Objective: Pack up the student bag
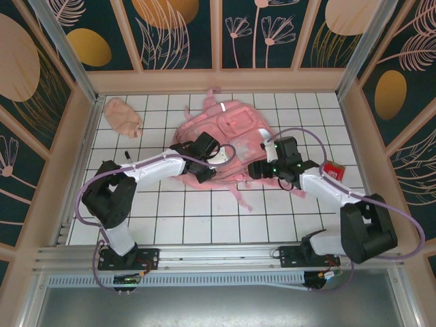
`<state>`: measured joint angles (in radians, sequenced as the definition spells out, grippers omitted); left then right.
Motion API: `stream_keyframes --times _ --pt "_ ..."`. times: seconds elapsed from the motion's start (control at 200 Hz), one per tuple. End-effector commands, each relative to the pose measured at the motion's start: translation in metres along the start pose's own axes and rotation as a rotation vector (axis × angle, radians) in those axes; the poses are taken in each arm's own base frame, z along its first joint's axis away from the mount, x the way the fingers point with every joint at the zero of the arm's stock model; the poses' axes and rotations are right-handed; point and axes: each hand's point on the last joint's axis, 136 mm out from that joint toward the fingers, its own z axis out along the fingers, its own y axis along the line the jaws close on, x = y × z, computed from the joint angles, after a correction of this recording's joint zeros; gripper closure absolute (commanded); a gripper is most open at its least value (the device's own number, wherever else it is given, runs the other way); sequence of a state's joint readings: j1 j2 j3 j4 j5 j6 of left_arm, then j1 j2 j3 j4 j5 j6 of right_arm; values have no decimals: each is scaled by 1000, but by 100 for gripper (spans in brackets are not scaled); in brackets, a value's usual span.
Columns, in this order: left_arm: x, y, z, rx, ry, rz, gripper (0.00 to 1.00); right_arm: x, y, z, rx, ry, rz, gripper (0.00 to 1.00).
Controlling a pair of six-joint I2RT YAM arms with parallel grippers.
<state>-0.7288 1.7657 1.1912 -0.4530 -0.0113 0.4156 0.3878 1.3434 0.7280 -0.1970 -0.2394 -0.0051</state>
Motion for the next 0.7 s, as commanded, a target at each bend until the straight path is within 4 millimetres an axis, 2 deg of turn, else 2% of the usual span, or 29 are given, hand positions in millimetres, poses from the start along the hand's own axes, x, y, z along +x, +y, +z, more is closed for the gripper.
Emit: stream_keyframes --times 0.0,0.035,0.14,0.22,0.36,0.49,0.666,0.696 --pt "-36 21 -24 -78 -131 23 95 3 1 4 -24 83 -146 25" --pt "-43 25 -39 -109 -187 26 100 2 0 6 -30 97 -149 25" --pt "-60 28 -70 -146 -318 47 100 -1 10 14 -96 128 -176 29" --pt "-68 26 -83 -131 -359 53 100 -9 16 19 -137 137 -192 33" --pt "-70 24 -82 -109 -356 47 100 -11 19 29 -179 182 -195 37" --pt "-76 22 -79 -90 -372 21 100 -2 18 38 -195 233 -166 49" --pt "-77 16 -74 -52 -382 31 100 -4 18 35 -186 211 -171 55" --pt "-74 13 -71 -45 -373 47 89 -2 18 34 -182 211 -177 56"
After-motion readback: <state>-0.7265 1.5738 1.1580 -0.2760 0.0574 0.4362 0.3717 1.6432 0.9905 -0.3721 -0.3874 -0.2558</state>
